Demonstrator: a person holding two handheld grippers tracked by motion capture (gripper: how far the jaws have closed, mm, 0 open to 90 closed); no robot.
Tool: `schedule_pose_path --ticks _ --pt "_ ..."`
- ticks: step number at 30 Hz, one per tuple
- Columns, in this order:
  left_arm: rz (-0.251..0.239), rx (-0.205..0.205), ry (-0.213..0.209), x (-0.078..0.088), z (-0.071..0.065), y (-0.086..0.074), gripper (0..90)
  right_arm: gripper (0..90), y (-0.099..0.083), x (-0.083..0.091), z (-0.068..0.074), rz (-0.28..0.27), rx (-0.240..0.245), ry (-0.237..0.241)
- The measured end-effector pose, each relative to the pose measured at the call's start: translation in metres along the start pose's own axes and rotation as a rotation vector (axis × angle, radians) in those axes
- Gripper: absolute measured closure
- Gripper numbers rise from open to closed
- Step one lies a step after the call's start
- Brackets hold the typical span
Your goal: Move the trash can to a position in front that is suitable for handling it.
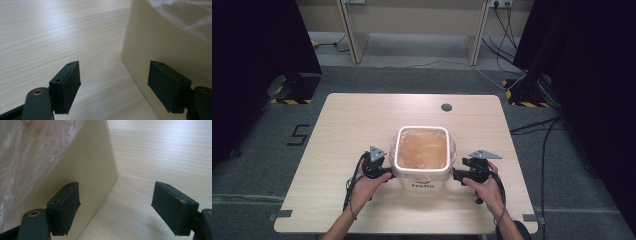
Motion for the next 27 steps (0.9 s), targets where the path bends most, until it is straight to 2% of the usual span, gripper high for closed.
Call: schedule_pose_path --ticks 3,5,6,11,14,18,22,25,27 --pt "0.001 0.01 -0.01 0.0 0.001 0.0 24.1 22.1 -0.001 0.0 -0.001 0.0 -0.01 0.002" --pt "0.005 0.014 -0.015 0.002 0.003 -0.001 17.8 20.1 -0.002 0.0 -0.001 0.002 -0.006 0.0" --pt "0.01 0.022 -0.022 0.004 0.005 -0.003 17.5 20.0 -0.003 0.001 -0.002 0.002 0.006 -0.015" --pt "0.013 0.033 -0.042 0.011 0.006 -0.008 17.5 20.0 -0.005 0.003 -0.008 -0.003 -0.001 -0.025" --pt "0.021 0.033 -0.058 0.018 0.006 -0.016 17.2 20.0 -0.005 0.008 -0.018 -0.015 -0.026 -0.043" --pt "0.033 0.033 -0.078 0.025 0.008 -0.026 17.1 19.6 -0.005 0.01 -0.025 -0.03 -0.047 -0.057" --pt "0.051 0.03 -0.071 0.03 0.012 -0.034 17.2 19.6 -0.005 0.01 -0.026 -0.028 -0.046 -0.058" --pt "0.068 0.042 -0.076 0.041 0.017 -0.047 17.1 19.6 -0.006 0.01 -0.026 -0.028 -0.047 -0.056" --pt "0.069 0.044 -0.07 0.043 0.019 -0.05 17.1 19.6 -0.006 0.01 -0.026 -0.029 -0.046 -0.054"
Point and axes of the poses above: each handheld gripper's, and its own axes: x roughly backward along the jaws, y roughly out of its top, z roughly to its left, the point moved 4 cm from there along -x, roughly forward along the jaws, and after that the axes turned 11 degrees about -y, right-handed, at the moved point
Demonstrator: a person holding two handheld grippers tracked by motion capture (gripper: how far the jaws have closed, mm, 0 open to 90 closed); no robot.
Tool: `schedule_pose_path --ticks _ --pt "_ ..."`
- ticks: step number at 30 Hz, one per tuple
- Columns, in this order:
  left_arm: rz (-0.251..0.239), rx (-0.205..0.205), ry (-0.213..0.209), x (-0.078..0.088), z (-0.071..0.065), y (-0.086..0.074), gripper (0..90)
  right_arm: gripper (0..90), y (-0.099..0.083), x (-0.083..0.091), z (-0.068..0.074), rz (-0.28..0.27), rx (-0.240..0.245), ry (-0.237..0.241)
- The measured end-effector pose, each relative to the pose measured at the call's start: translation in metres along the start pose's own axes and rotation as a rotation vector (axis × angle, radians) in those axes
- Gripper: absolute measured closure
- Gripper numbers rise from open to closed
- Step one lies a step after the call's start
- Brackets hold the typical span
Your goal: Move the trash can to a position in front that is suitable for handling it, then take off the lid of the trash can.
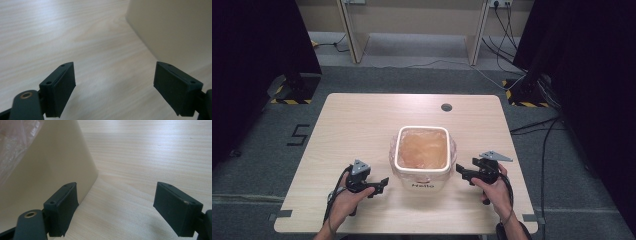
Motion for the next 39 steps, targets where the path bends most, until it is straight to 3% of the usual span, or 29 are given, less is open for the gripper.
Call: schedule_pose_path --ticks 6,10,11,12,13,22,26,29,35,39 --pt "0.026 0.019 0.005 0.012 0.008 -0.017 17.2 19.6 -0.002 -0.002 0.0 0.005 0.006 -0.002" --pt "0.044 -0.009 0.025 0.016 0.007 -0.024 16.9 19.5 -0.002 -0.002 0.0 0.004 0.008 -0.003" --pt "0.056 -0.052 0.046 0.014 0.007 -0.029 16.5 19.6 -0.002 -0.002 0.0 0.004 0.008 -0.003" --pt "0.056 -0.052 0.046 0.014 0.007 -0.029 15.6 19.6 -0.002 -0.002 0.0 0.005 0.009 -0.003" --pt "0.06 -0.104 0.066 0.012 0.006 -0.031 15.2 19.5 -0.003 -0.002 0.0 0.005 0.009 -0.003" --pt "0.054 -0.104 0.062 0.012 0.006 -0.031 14.4 19.5 0.0 -0.001 -0.001 0.0 0.009 -0.006" --pt "0.054 -0.104 0.062 0.012 0.006 -0.031 14.3 19.5 0.006 0.003 -0.002 -0.027 0.012 -0.008" --pt "0.055 -0.104 0.062 0.012 0.006 -0.031 14.2 20.0 0.019 0.011 -0.001 -0.08 -0.012 0.021" --pt "0.052 -0.104 0.061 0.012 0.006 -0.031 14.2 24.4 0.036 0.022 -0.001 -0.141 -0.01 0.026" --pt "0.055 -0.105 0.062 0.012 0.006 -0.031 14.2 30.1 0.049 0.03 0.001 -0.17 0.017 0.032"
Point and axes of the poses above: each handheld gripper's, and its own axes: x roughly backward along the jaws, y roughly out of its top, z roughly to its left, the point moved 4 cm from there along -x, roughly forward along the jaws, and after that the axes turned 11 degrees about -y, right-handed, at the moved point
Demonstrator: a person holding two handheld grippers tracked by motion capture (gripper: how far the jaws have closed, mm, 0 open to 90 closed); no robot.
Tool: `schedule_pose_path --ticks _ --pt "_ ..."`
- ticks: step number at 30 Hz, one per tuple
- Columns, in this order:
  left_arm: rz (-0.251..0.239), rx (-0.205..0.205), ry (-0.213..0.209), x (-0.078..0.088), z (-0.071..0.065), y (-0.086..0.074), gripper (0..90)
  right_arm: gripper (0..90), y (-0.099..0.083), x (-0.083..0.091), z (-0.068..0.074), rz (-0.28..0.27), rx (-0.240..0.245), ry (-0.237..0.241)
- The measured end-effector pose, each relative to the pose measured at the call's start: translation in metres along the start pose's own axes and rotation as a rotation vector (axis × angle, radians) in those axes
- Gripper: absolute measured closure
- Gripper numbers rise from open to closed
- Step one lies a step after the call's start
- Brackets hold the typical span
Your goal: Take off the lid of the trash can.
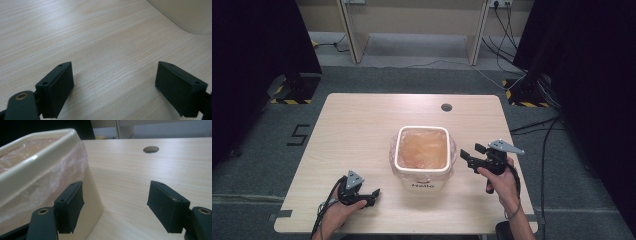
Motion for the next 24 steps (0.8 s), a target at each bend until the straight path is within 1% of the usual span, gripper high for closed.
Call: schedule_pose_path --ticks 1,2,4,6,12,14,15,17,19,22,23,24 --pt "0.0 0.0 0.0 0.0 0.0 0.0 14.2 30.1 0.0 0.0 0.0 0.0 0.0 0.0" --pt "0.0 0.0 0.0 0.0 0.0 0.0 14.1 31.5 0.007 0.002 0.002 -0.017 -0.001 0.008" --pt "0.0 0.0 0.0 0.0 0.0 0.0 14.2 32.1 0.01 0.003 0.003 -0.02 -0.004 0.01" --pt "-0.001 0.0 -0.001 0.0 0.0 0.0 14.1 34.1 0.017 0.005 0.005 -0.037 0.014 0.007" --pt "-0.001 0.0 0.0 0.0 0.0 0.0 14.2 35.8 0.022 0.006 0.008 -0.037 0.013 0.019" --pt "-0.002 0.0 0.0 0.0 0.0 0.0 14.2 36.6 0.025 0.007 0.01 -0.036 0.018 0.026" --pt "-0.001 0.0 0.0 0.0 0.0 0.0 14.2 37.0 0.029 0.007 0.012 -0.037 0.018 0.029" --pt "-0.001 0.0 0.0 0.0 0.0 0.0 14.2 37.0 0.032 0.007 0.013 -0.038 0.012 0.032" --pt "-0.001 0.0 0.0 0.0 0.0 0.0 14.2 36.9 0.038 0.007 0.017 -0.044 0.006 0.049" --pt "-0.002 0.0 0.0 0.0 0.0 0.0 14.2 37.5 0.048 0.005 0.025 -0.044 0.019 0.066" --pt "-0.002 0.0 0.0 0.0 0.0 0.0 14.2 37.5 0.048 0.005 0.025 -0.044 0.019 0.066" --pt "-0.002 0.0 0.0 0.0 0.0 0.0 14.2 38.0 0.051 0.003 0.03 -0.038 0.027 0.077"
Point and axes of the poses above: each handheld gripper's, and its own axes: x roughly backward along the jaws, y roughly out of its top, z roughly to its left, the point moved 4 cm from there along -x, roughly forward along the jaws, and after that the axes turned 11 degrees about -y, right-handed, at the moved point
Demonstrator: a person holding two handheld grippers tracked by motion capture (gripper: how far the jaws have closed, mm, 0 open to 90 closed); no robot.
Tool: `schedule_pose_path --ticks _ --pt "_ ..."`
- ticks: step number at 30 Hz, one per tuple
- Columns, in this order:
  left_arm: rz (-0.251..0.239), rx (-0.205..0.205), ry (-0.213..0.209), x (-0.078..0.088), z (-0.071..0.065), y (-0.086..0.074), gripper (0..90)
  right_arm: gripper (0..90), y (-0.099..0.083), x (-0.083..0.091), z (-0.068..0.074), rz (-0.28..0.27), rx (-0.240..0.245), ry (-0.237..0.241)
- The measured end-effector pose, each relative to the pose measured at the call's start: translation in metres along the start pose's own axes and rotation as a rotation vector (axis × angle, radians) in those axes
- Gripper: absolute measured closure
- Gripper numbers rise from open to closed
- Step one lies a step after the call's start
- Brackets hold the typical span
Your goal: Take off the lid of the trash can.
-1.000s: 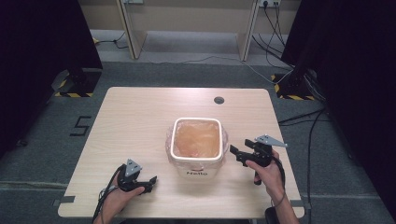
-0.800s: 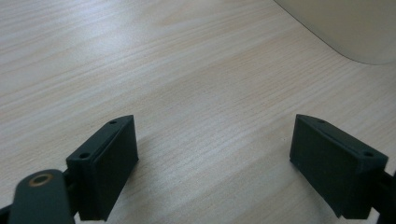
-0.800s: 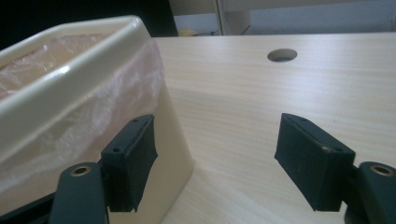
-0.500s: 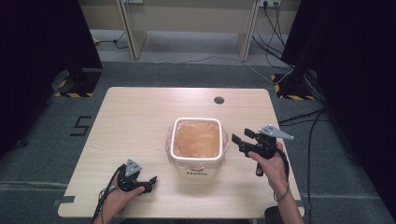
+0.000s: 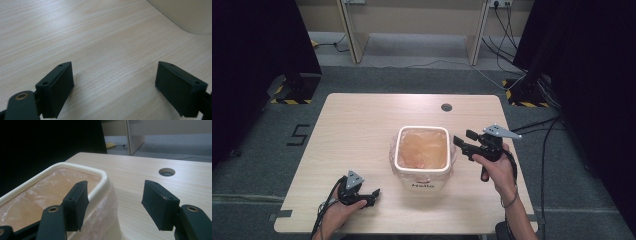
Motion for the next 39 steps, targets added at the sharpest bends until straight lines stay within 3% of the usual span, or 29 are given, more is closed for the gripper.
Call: schedule_pose_path --ticks 7,15,23,24,27,28,30,34,39 --pt "0.0 0.0 0.0 0.0 0.0 0.0 14.2 39.8 0.006 -0.009 0.01 0.015 0.023 0.012" --pt "0.0 0.0 0.0 0.0 0.0 0.0 14.1 48.2 0.009 -0.019 0.019 0.027 0.07 0.024" --pt "0.0 0.0 0.0 0.0 0.0 0.0 14.2 55.3 0.013 -0.037 0.028 0.032 0.134 0.0" --pt "0.0 0.0 0.0 0.0 0.0 0.0 14.2 56.5 0.012 -0.043 0.03 0.047 0.159 -0.023" --pt "0.0 0.001 0.0 0.0 0.0 0.0 14.2 57.6 0.011 -0.047 0.031 0.054 0.174 -0.041" --pt "0.0 0.0 0.0 0.0 0.0 0.0 14.2 59.0 0.01 -0.05 0.031 0.065 0.21 -0.069" --pt "0.0 0.0 0.0 0.0 0.0 0.0 14.2 59.2 0.009 -0.051 0.03 0.065 0.23 -0.09" --pt "0.0 0.0 0.0 0.0 0.0 0.0 14.2 61.7 0.009 -0.052 0.032 0.064 0.231 -0.08" --pt "0.0 0.001 0.0 0.0 0.0 0.0 14.2 61.3 0.005 -0.057 0.034 0.1 0.234 -0.075"
Point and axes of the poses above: each handheld gripper's, and its own axes: x roughly backward along the jaws, y roughly out of its top, z roughly to its left, the point moved 4 cm from there along -x, roughly forward along the jaws, and after that the axes turned 11 degrees about -y, right-handed, at the moved point
